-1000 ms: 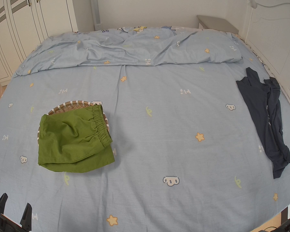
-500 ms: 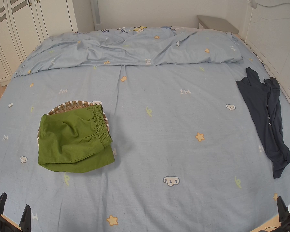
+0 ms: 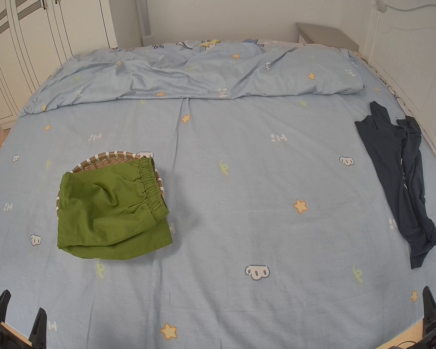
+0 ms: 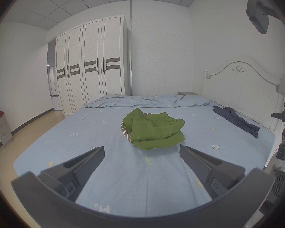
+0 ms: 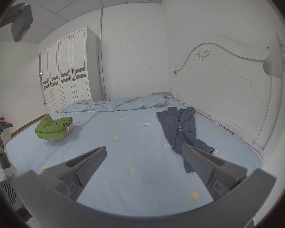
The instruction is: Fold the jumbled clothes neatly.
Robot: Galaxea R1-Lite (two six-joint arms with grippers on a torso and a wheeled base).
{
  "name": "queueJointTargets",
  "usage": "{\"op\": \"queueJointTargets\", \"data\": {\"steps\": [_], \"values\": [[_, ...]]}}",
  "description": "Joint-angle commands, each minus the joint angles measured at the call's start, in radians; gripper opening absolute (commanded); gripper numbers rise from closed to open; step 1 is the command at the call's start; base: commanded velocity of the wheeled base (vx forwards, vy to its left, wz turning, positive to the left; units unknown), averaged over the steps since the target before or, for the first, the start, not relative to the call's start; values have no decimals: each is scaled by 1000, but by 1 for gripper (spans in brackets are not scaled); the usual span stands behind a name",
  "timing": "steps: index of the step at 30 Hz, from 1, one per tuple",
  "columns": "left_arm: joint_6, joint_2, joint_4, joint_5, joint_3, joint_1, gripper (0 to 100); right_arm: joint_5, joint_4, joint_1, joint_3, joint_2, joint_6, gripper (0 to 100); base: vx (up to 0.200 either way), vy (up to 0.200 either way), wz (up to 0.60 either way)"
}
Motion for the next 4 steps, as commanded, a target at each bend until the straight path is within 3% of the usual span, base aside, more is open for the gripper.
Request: {"op": "queueJointTargets", "data": {"steps": [1, 4], "values": [[0, -5, 0, 0, 18, 0, 100, -3, 1, -1, 13, -13, -1, 100, 0, 0, 0], [0, -3, 0, 0, 18, 0, 100, -1, 1, 0, 13, -13, 1, 100, 0, 0, 0]]}}
